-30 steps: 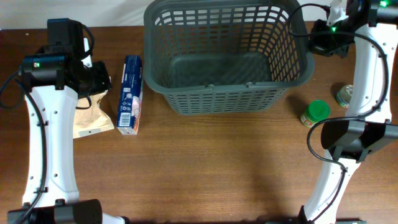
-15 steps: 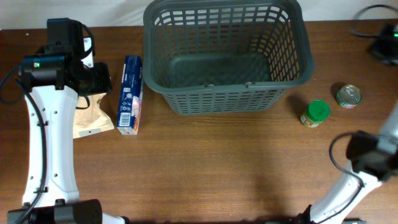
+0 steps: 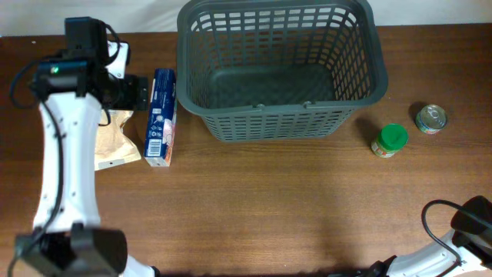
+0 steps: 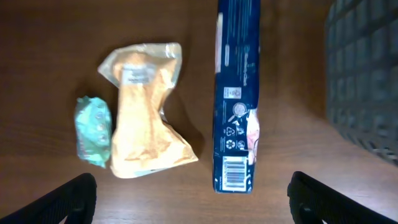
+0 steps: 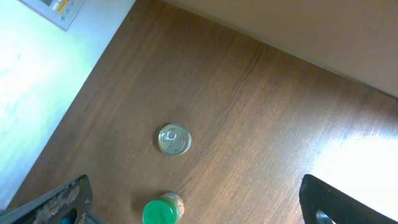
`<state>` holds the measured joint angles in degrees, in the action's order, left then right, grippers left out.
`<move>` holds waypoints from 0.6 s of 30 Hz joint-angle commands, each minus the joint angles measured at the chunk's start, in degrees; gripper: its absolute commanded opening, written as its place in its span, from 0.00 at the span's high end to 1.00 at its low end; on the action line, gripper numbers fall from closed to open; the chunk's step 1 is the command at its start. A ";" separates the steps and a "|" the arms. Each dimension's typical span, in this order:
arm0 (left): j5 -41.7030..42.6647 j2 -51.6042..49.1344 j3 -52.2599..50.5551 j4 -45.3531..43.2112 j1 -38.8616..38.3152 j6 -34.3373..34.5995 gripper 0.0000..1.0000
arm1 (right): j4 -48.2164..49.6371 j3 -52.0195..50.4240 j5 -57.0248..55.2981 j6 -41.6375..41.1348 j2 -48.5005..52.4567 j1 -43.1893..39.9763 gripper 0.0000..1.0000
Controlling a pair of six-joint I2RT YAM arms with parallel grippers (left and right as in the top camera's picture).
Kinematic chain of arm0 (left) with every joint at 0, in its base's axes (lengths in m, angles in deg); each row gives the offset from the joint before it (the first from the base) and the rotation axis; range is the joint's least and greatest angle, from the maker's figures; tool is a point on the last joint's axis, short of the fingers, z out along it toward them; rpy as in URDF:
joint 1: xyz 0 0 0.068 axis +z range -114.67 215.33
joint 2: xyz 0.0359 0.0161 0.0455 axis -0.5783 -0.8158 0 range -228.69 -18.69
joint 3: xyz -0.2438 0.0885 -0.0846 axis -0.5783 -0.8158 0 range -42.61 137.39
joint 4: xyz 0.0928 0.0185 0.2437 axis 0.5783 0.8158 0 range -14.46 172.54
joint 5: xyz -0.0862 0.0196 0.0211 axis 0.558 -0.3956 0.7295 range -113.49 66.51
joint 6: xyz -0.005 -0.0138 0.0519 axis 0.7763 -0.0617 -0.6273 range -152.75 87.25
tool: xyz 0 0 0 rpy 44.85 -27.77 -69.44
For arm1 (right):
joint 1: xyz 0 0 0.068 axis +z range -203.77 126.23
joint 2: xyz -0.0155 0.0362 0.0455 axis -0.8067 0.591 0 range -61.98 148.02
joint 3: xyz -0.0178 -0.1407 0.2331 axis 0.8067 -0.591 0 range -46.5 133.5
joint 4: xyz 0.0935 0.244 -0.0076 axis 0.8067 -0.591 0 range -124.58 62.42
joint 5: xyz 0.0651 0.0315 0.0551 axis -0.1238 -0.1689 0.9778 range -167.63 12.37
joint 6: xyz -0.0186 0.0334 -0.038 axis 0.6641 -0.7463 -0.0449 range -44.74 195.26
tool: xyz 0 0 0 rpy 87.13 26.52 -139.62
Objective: Pack container
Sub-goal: 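Lower the left gripper onto the blue box and grasp it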
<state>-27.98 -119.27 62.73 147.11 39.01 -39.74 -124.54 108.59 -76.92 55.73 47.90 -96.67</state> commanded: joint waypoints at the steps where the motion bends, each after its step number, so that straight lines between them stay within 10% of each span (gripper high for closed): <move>1: 0.85 -9.18 0.46 1.05 0.22 -4.63 0.04 | -0.33 -0.04 0.74 -0.50 0.17 -0.26 0.01; 18: 8.17 -24.98 0.46 -1.11 0.22 -11.41 0.02 | -0.33 -0.04 0.74 -0.50 0.20 -0.26 0.01</move>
<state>-21.40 -140.99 62.89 146.41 39.01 -49.53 -124.54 108.57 -76.50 55.75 47.90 -96.67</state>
